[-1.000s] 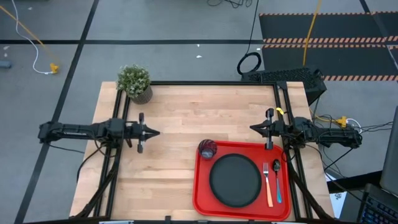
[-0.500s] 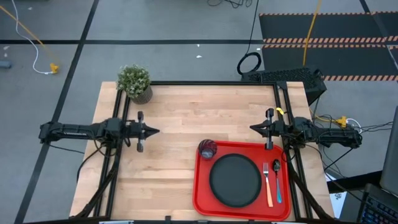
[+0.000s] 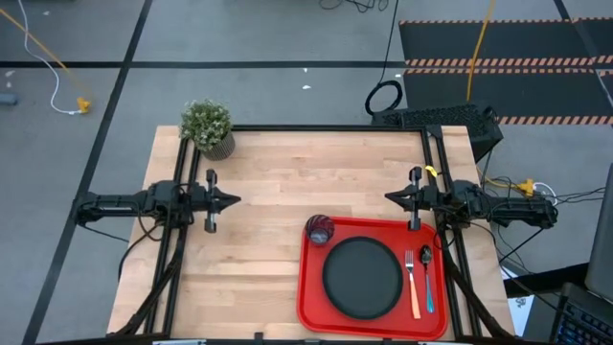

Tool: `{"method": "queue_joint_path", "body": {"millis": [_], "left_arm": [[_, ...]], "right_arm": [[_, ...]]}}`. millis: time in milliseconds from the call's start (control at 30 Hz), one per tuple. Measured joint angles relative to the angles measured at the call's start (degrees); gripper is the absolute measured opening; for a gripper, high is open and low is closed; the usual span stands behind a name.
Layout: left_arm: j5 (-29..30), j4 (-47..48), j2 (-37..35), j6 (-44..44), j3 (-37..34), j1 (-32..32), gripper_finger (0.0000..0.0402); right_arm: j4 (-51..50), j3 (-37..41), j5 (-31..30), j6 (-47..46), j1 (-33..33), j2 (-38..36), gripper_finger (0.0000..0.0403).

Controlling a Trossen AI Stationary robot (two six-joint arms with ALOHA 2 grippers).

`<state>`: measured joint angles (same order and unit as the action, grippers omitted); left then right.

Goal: Pick and place plate/cup/fork/spoon on tray
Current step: Return to Home Position

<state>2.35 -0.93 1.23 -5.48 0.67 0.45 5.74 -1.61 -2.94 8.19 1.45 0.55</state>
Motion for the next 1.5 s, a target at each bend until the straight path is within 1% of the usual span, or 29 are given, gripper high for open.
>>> {"method": "queue_joint_path", "body": {"millis": [233, 1267, 1400, 1500], "left_arm": [[0.11, -0.22, 0.35, -1.92, 0.0, 0.0, 0.0023], [0.27, -1.4, 0.35, -1.76, -0.09, 0.0, 0.0026], [0.28, -1.43, 0.35, -1.77, -0.09, 0.0, 0.0026], [0.26, -1.44, 0.35, -1.77, -0.09, 0.0, 0.0026]], "right_arm": [[-0.09, 0.0, 0.0, -0.02, 0.0, 0.01, 0.0], [-0.1, 0.0, 0.0, -0.02, 0.0, 0.01, 0.0], [-1.73, 0.0, 0.0, -2.99, 0.0, -0.01, 0.0], [-3.79, 0.0, 0.13, -2.99, 0.0, 0.01, 0.0]]}}
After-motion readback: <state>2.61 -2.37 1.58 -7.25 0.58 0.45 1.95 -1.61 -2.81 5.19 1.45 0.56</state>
